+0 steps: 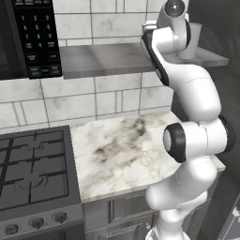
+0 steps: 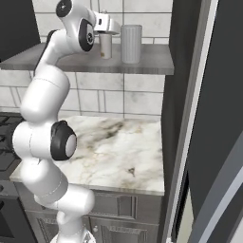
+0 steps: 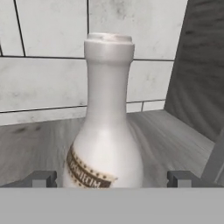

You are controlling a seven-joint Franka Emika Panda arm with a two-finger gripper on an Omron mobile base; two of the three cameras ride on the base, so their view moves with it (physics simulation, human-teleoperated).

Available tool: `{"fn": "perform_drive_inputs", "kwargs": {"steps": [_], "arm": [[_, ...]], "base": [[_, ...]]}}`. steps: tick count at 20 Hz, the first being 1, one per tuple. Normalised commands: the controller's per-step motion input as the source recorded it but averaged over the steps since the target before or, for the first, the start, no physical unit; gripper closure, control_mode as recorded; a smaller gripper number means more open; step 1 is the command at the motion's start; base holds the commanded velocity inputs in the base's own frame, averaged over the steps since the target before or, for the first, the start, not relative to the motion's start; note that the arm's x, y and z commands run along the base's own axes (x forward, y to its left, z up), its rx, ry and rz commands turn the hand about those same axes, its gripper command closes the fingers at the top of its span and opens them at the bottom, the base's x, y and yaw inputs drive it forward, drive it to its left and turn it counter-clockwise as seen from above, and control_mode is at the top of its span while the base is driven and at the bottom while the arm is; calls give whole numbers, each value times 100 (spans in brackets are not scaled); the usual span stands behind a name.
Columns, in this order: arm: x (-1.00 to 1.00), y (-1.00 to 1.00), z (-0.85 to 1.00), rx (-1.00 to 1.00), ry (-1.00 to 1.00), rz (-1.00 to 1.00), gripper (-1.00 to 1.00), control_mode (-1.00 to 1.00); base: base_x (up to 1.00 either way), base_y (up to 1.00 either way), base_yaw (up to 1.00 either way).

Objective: There is a bowl on the dining counter. Grab a lemon wedge from the fridge and place it in the bowl. Then get the liquor bottle and glass cup from the cabinet and place them next to the bowl.

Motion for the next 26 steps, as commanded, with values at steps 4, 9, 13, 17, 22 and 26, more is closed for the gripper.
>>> {"fn": "perform_drive_inputs", "kwargs": {"steps": [4,9,13,17,22,26], "arm": [[23,0,0,0,0,0,-100,-100],[17,0,0,0,0,0,100,-100],[6,0,0,0,0,0,100,-100],[-2,0,0,0,-1,0,100,-100],[-38,3,1,0,-8,0,100,-100],[-78,45,10,0,-16,1,100,-100]], "base": [[0,0,0],[0,0,0],[0,0,0],[0,0,0],[0,0,0],[0,0,0]]}}
